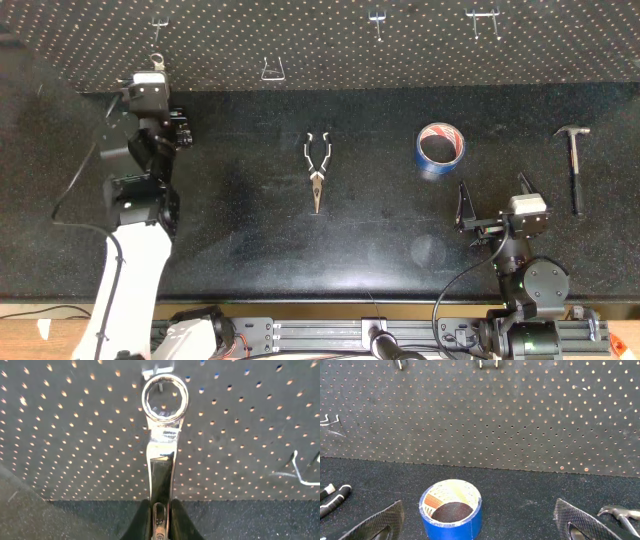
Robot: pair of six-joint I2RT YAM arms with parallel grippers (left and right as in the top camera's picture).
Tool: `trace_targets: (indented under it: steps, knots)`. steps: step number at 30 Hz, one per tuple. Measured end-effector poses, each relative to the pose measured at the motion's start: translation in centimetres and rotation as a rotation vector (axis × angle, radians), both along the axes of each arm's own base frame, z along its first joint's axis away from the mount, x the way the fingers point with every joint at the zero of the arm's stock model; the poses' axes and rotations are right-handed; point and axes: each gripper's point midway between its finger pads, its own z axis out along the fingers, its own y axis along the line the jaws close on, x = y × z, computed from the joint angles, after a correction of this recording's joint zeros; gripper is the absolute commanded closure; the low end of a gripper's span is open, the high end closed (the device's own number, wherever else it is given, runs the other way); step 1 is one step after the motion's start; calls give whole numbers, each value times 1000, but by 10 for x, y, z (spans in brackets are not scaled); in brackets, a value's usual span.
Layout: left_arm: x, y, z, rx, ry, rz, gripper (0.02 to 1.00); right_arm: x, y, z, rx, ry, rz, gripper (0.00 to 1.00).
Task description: Place Tools Onto Pegboard
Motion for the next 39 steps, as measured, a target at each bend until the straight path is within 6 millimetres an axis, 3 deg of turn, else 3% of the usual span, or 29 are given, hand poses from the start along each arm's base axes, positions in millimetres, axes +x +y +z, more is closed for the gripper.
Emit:
trace_targets:
  steps: [2, 6, 18, 33, 34, 35, 36, 39]
  knots:
    - [2, 0, -7, -25, 22, 8, 989, 0, 0, 0, 0, 0, 0, 25]
    - [12, 2, 7, -70, -4, 25, 989, 0, 0, 0, 0, 0, 0, 25]
    - [20, 4, 7, -75, 1, 26, 989, 0, 0, 0, 0, 0, 0, 25]
    - [40, 7, -12, -87, 30, 30, 987, 0, 0, 0, 0, 0, 0, 25]
    - [42, 8, -12, -85, 22, 29, 820, 0, 0, 0, 0, 0, 0, 25]
    - [45, 8, -12, -84, 17, 29, 529, 0, 0, 0, 0, 0, 0, 27]
    - [49, 9, -14, -80, 7, 27, 51, 0, 0, 0, 0, 0, 0, 25]
    - [52, 9, -17, -87, 6, 29, 23, 0, 0, 0, 0, 0, 0, 25]
